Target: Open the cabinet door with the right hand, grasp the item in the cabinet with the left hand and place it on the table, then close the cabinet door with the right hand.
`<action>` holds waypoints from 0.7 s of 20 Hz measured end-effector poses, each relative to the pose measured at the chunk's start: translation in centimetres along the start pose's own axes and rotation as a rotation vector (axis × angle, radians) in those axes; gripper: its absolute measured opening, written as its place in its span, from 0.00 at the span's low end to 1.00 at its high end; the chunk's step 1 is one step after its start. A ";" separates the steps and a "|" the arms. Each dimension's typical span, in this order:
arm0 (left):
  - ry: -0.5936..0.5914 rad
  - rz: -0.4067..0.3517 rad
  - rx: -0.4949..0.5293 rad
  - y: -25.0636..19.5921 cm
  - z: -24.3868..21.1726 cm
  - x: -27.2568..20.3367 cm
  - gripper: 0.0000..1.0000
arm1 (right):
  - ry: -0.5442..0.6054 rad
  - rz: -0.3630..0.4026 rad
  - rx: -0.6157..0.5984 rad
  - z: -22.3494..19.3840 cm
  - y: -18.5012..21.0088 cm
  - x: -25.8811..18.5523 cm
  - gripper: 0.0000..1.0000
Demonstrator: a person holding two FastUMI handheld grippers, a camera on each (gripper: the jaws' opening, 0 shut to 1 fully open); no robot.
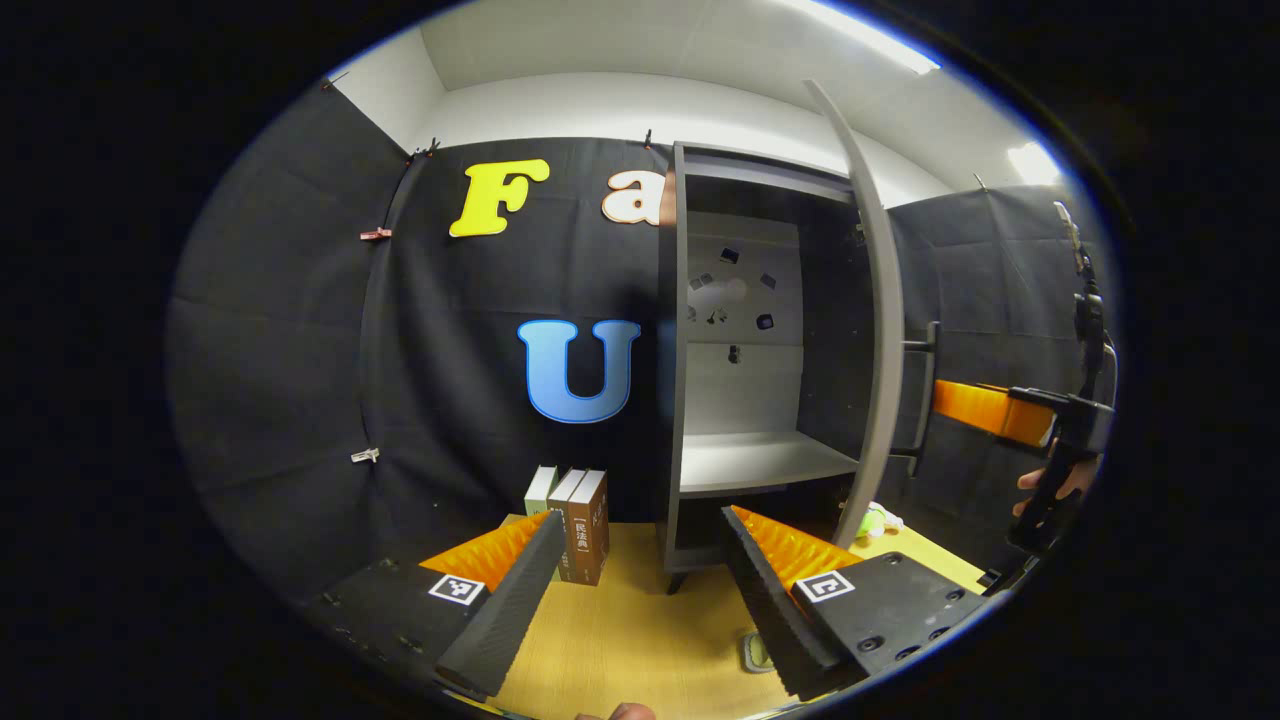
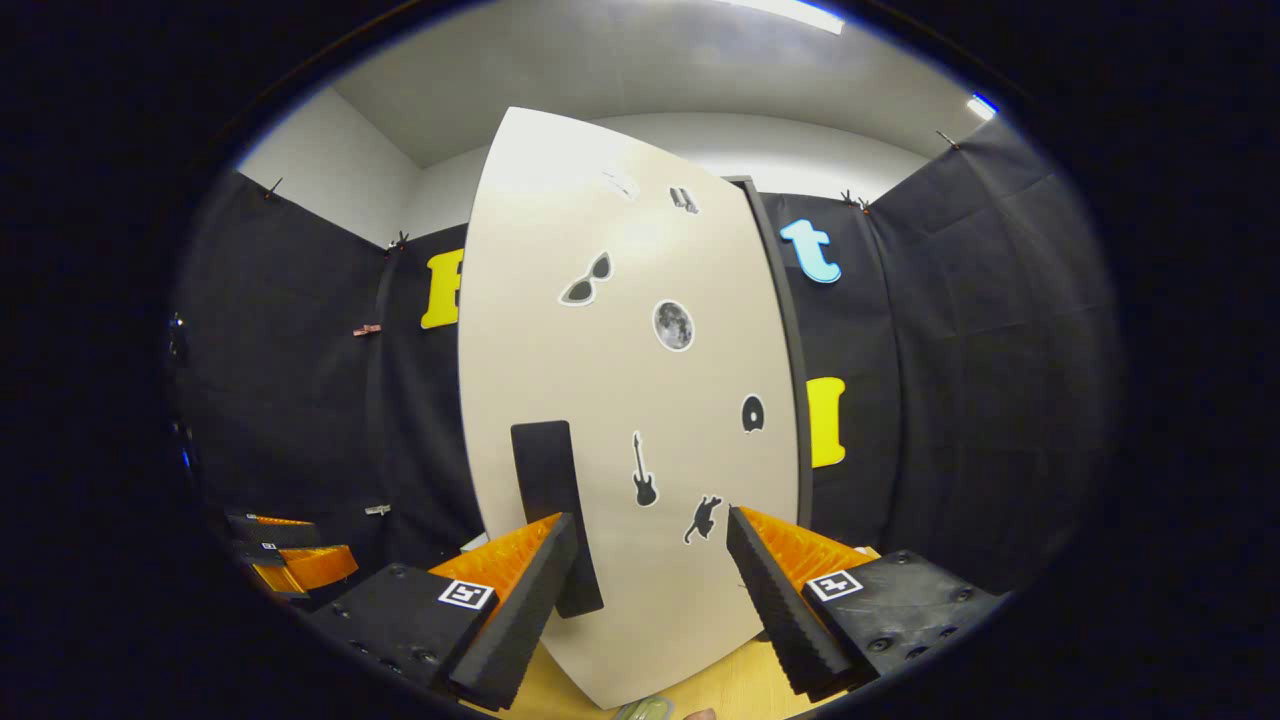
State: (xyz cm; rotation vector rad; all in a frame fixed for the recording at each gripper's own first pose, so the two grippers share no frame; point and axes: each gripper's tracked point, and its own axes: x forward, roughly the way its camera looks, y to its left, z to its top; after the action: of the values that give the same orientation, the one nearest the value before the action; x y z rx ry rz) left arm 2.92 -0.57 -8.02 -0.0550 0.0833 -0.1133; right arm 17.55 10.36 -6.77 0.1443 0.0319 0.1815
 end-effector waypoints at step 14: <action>-0.019 0.006 0.007 1.6 0.9 1.3 0.97 | 0.044 0.002 0.020 -3.5 3.8 7.7 0.97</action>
State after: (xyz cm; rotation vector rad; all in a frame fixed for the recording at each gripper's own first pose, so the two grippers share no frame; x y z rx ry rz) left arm 4.41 0.93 -7.35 -0.0489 0.0642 -0.1070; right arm 24.30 15.99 -9.77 0.1606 0.0775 0.1864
